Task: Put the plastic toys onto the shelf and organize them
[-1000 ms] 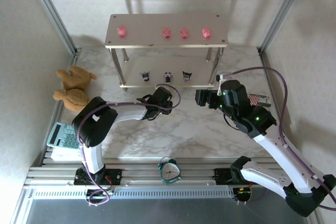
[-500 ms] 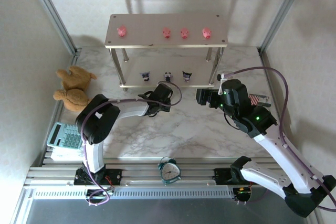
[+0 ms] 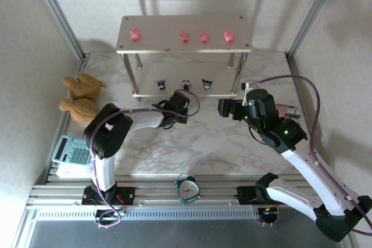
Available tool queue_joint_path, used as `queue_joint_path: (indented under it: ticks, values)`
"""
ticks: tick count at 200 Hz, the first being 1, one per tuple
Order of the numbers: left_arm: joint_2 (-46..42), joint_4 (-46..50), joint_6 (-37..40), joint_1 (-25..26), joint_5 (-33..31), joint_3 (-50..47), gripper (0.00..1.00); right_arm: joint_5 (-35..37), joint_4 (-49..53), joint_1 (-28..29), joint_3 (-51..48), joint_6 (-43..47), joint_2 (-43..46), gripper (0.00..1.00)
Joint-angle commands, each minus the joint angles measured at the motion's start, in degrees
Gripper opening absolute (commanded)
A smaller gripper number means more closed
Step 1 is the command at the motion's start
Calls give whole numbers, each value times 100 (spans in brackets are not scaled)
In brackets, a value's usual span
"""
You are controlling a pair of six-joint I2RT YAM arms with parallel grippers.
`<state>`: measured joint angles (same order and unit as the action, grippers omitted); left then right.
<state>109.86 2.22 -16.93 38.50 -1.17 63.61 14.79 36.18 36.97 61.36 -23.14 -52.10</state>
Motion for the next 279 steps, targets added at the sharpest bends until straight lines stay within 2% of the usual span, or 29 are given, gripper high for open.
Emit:
queue_joint_path:
  ticks: [1,34,73,108,134,158,194,244,279]
  values:
    - [-503,361,119,-23,66,-152,4,33,-89,-58,-78,80,108,97]
    - [-1717,1012,110,184,-59,-140,4,77,-83,-60,-74,89,131,97]
    - [-3299,1561,0,333,90,142,5,15,-155,-67,-50,40,97,97]
    - [-4065,1747,344,241,-297,1017,6,-66,-195,-67,23,27,60,96]
    - [-3904,1721,743,-163,-346,1955,7,-166,-243,-67,119,13,25,96]
    - [-3361,1810,890,-690,37,2890,7,-191,-243,-67,195,35,-17,96]
    - [-2448,2120,870,-1198,350,4081,7,-206,-283,-67,257,69,-89,96]
    - [-1686,2409,710,-1673,736,4973,7,-309,-418,-67,305,97,-240,96]
    - [-1344,2381,562,-1834,1030,5161,7,-336,-476,-59,293,106,-306,96]
